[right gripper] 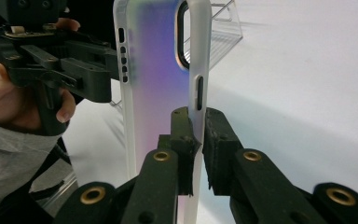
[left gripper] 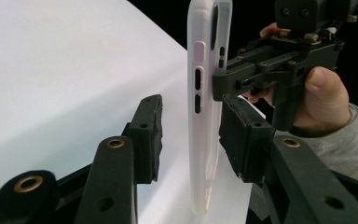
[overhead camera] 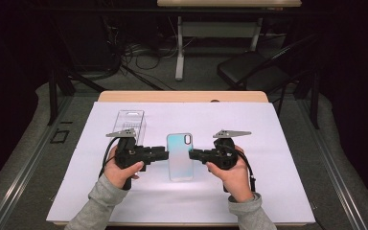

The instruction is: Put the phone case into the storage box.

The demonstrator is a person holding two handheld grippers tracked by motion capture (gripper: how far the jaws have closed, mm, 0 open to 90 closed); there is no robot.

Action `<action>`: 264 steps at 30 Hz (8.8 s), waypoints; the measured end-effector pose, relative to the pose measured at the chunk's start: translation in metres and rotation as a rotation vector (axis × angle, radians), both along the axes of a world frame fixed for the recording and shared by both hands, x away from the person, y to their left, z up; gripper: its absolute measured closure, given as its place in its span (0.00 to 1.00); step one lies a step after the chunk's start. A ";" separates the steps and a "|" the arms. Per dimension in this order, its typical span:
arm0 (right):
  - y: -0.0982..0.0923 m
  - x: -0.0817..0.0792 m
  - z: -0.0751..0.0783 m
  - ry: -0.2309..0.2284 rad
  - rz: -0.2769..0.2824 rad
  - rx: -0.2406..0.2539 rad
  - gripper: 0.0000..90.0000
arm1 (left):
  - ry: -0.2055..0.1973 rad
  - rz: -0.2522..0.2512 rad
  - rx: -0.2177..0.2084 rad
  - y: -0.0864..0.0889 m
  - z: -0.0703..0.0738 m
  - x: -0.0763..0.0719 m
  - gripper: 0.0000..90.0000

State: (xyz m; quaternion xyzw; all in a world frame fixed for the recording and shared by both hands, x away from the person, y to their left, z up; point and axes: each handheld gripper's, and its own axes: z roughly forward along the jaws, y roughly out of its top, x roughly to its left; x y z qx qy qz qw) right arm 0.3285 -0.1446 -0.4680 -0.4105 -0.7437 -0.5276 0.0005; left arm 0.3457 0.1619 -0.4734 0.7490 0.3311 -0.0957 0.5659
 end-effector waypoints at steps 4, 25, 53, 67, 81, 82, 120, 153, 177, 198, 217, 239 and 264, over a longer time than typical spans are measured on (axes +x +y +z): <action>0.001 -0.001 0.002 -0.014 -0.019 -0.020 0.93 | -0.007 0.016 0.007 0.002 0.001 0.000 0.65; 0.005 -0.012 0.010 -0.078 -0.129 -0.078 0.93 | -0.047 0.082 0.053 0.006 0.004 0.001 0.55; 0.011 -0.015 0.009 -0.086 -0.166 -0.112 0.93 | -0.152 0.217 0.191 0.009 0.013 -0.004 0.44; 0.017 -0.016 0.005 -0.091 -0.165 -0.130 0.93 | -0.221 0.234 0.234 0.008 0.017 -0.006 0.42; 0.023 -0.018 0.001 -0.097 -0.182 -0.143 0.93 | -0.246 0.246 0.292 0.004 0.023 -0.012 0.44; 0.023 -0.018 0.000 -0.099 -0.182 -0.143 0.93 | -0.247 0.247 0.303 0.004 0.023 -0.012 0.44; 0.017 -0.009 -0.011 -0.058 -0.254 -0.145 0.93 | -0.336 0.258 0.481 -0.042 0.035 0.001 0.36; 0.020 -0.012 -0.011 -0.079 -0.260 -0.154 0.93 | -0.499 0.241 0.650 -0.070 0.045 0.003 0.51; 0.021 -0.013 -0.011 -0.084 -0.250 -0.155 0.93 | -0.541 0.191 0.701 -0.078 0.047 0.003 0.69; 0.021 -0.013 -0.010 -0.082 -0.248 -0.149 0.92 | -0.546 0.154 0.725 -0.080 0.048 0.002 0.84; 0.021 -0.013 -0.011 -0.081 -0.243 -0.152 0.92 | -0.561 0.143 0.750 -0.079 0.049 0.001 0.89; 0.021 -0.013 -0.010 -0.086 -0.243 -0.143 0.92 | -0.575 0.151 0.753 -0.080 0.051 -0.002 0.89; 0.021 -0.012 -0.011 -0.076 -0.240 -0.136 0.92 | -0.560 0.146 0.754 -0.079 0.051 -0.001 0.89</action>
